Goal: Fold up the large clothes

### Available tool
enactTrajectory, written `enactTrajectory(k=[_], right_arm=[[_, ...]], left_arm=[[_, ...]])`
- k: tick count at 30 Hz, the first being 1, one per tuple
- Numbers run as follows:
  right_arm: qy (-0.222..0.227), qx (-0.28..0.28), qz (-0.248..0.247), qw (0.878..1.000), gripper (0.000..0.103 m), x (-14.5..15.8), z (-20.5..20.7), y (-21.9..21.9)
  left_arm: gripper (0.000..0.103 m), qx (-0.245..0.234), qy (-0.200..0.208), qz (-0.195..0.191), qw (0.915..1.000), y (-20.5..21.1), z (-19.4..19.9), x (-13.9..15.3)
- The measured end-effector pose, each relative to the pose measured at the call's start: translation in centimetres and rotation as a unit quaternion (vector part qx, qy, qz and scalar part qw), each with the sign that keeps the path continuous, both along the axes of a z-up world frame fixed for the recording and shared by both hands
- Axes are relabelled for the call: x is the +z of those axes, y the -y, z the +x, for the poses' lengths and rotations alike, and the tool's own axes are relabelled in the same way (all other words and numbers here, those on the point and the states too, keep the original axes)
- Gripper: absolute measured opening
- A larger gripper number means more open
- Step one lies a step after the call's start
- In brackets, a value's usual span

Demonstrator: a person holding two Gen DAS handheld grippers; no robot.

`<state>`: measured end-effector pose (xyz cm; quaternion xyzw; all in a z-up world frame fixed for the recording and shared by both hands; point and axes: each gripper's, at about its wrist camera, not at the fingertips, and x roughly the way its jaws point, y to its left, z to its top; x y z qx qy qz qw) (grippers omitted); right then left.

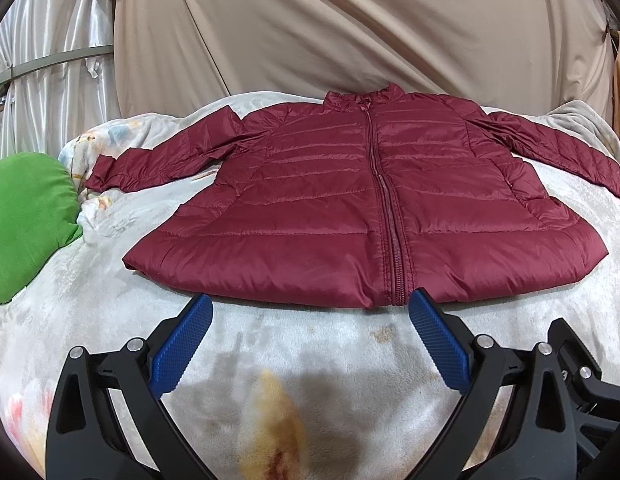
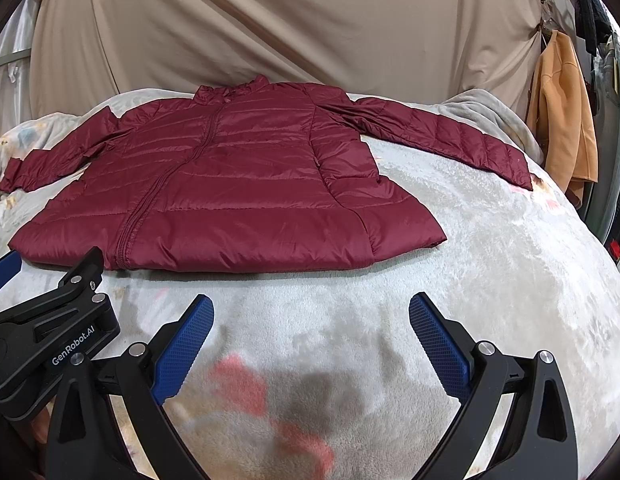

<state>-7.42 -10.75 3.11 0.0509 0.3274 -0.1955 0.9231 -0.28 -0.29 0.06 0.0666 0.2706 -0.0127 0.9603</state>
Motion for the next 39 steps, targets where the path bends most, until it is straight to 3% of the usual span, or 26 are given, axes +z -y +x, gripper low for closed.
enactTrajectory(k=[39], right_arm=[[0.000,0.000,0.000,1.000,0.097,-0.03,-0.03,0.11]], left_arm=[[0.094,0.000,0.001,0.002,1.0000,0.13,-0.05,-0.04]])
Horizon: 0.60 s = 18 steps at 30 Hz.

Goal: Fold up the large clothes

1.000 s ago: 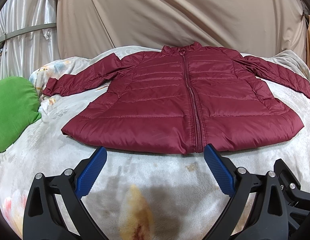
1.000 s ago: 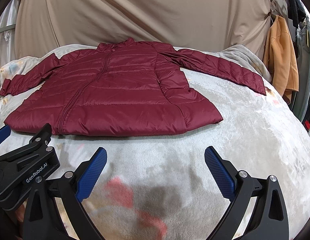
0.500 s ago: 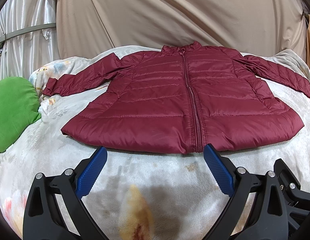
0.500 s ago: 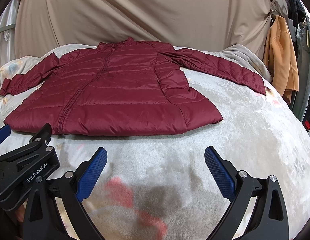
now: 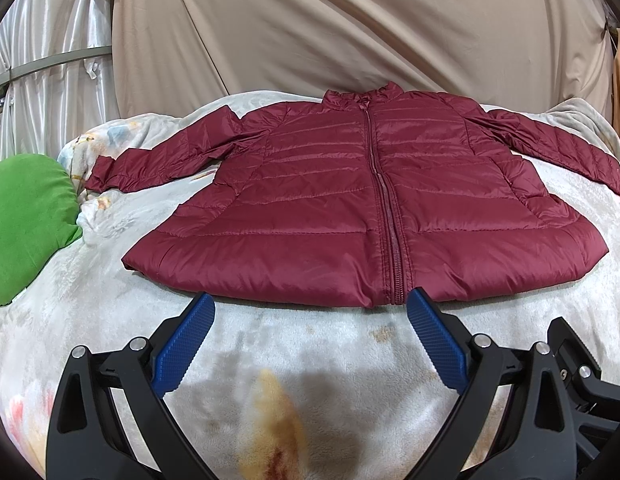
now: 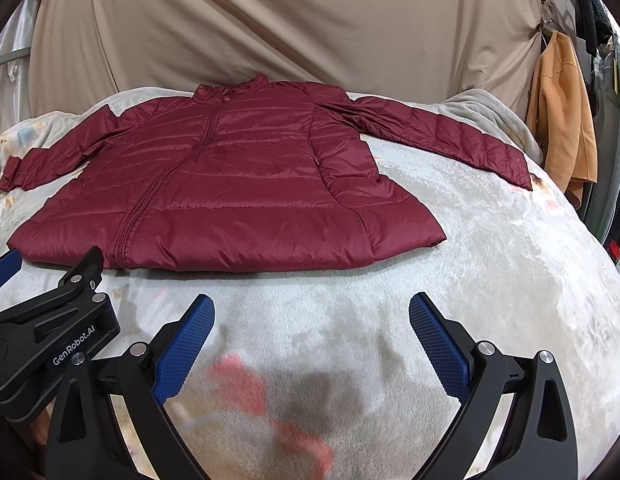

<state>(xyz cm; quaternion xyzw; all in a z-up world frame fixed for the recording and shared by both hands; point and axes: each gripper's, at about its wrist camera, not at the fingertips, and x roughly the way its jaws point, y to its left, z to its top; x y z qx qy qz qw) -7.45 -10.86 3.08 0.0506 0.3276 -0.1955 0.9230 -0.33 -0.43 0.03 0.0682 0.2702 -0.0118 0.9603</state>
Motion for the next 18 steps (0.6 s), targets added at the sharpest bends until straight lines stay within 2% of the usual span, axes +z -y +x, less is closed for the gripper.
enactTrajectory(k=[18], right_arm=[[-0.004,0.001,0.002,1.000,0.097,-0.10,0.00,0.16]], left_arm=[[0.094,-0.002,-0.006,0.002,1.0000,0.02,0.18,-0.11]])
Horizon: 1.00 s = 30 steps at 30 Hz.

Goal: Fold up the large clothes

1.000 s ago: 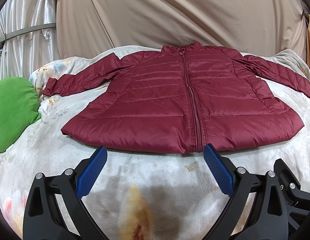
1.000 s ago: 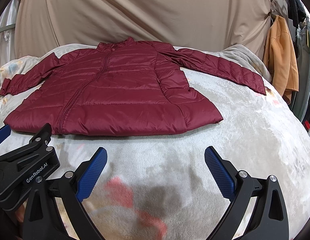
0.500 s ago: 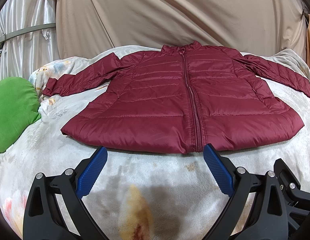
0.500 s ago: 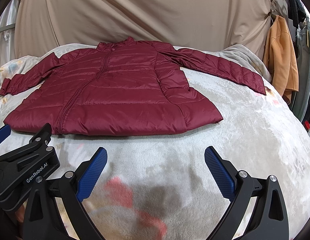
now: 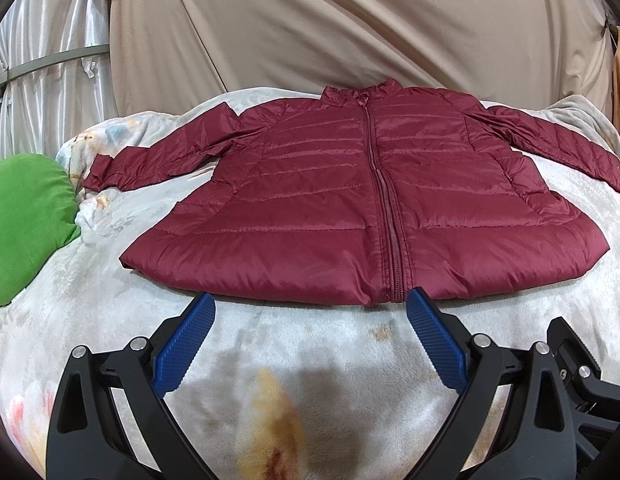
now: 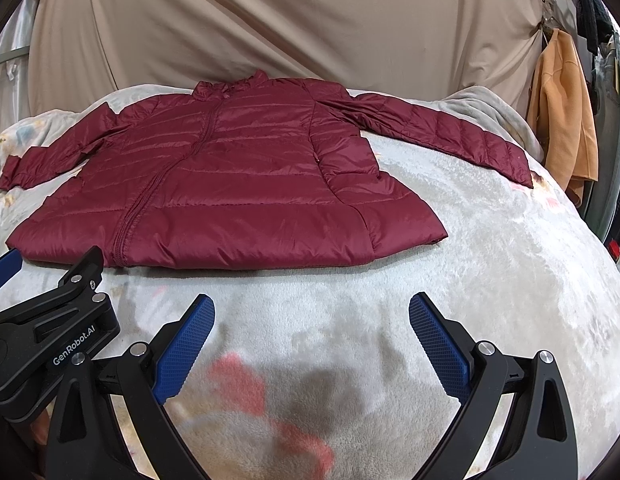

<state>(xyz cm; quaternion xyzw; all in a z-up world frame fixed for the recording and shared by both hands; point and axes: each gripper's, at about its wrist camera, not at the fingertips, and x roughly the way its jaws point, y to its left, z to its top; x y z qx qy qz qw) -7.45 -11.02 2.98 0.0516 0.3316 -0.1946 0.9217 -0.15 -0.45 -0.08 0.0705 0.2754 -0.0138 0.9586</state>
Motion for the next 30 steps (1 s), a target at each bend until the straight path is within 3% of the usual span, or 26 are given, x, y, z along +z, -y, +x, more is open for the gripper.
enactTrajectory(k=[15,18,21,24,30], right_arm=[[-0.003,0.002,0.004,1.000,0.097,-0.3,0.3,0.0],[-0.004,0.014,0.040,0.999,0.096,0.1,0.2,1.2],[0.009,-0.007,0.089,0.996,0.095,1.7,-0.1,5.9],[0.023,-0.063,0.137,0.988,0.095,3.0,0.4,14.1],[0.028,-0.236,0.168,0.957,0.095,2.2,2.2,31.5]], left_arm=[[0.094,-0.002,-0.004,-0.002,1.0000,-0.1,0.2,-0.3],[0.094,-0.014,0.012,-0.039,0.9991,-1.4,-0.4,0.7],[0.096,-0.016,0.024,-0.066,0.9974,-3.7,-0.3,2.5],[0.096,-0.014,0.019,-0.091,0.9956,-6.6,1.4,3.9],[0.096,0.012,-0.009,-0.114,0.9934,-12.1,6.2,4.7]])
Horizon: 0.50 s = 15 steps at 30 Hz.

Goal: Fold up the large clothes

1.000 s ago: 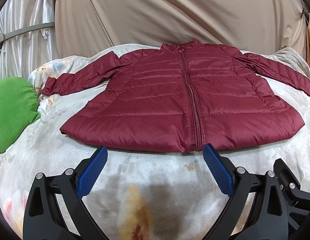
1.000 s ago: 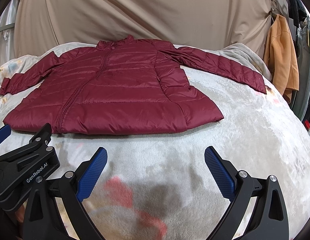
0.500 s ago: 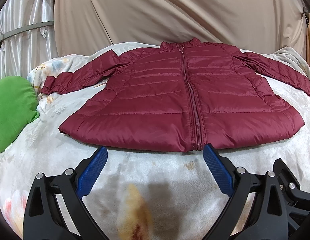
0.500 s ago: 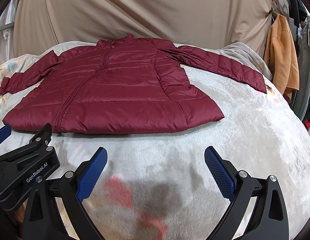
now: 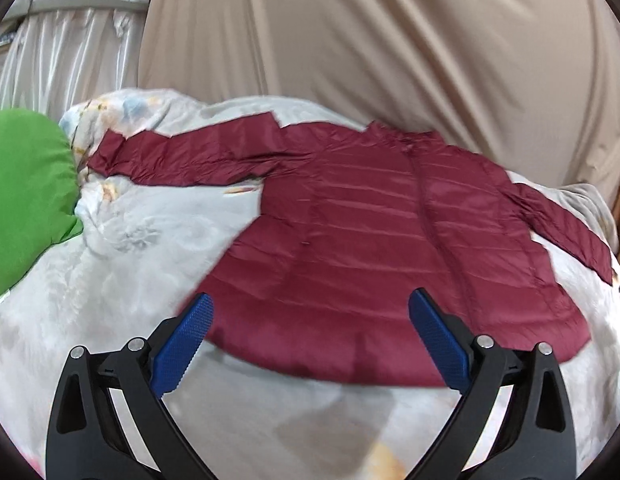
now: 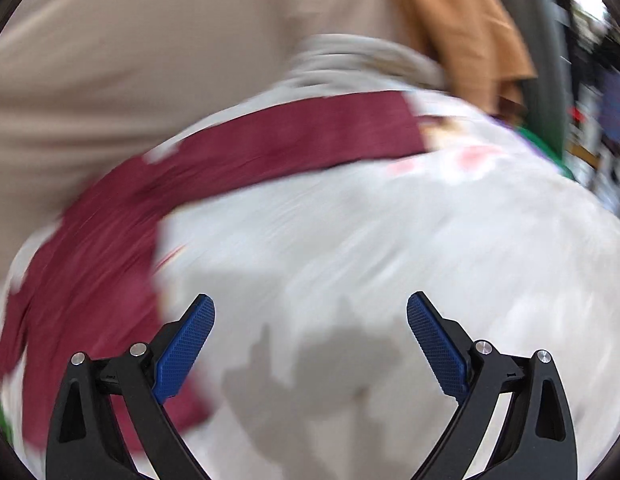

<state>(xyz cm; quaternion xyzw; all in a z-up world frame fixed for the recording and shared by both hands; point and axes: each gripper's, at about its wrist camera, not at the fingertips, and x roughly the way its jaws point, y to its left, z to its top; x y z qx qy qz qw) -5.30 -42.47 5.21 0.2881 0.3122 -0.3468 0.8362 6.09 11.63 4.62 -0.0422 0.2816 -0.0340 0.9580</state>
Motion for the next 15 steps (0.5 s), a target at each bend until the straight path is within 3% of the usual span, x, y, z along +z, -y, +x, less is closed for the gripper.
enactTrajectory(k=[4,10,13,15], right_arm=[[0.019,-0.057,0.052,0.997,0.095,-1.4,1.8,8.9],[0.054,-0.120,0.130,0.983,0.095,-4.6,4.5,16.1],[0.060,-0.142,0.131,0.979,0.088,-5.4,5.8,17.5],[0.071,-0.136,0.116,0.981,0.066,-4.8,7.0,18.0]], left_arm=[[0.096,0.028,-0.021,0.006,0.9994,-2.9,3.0,-0.2],[0.096,0.051,-0.034,-0.002,0.9981,-5.4,6.4,-0.2],[0.096,0.049,-0.056,-0.036,0.9966,-6.4,8.3,-0.5],[0.096,0.047,-0.062,-0.049,0.9958,-6.6,9.3,-0.5]])
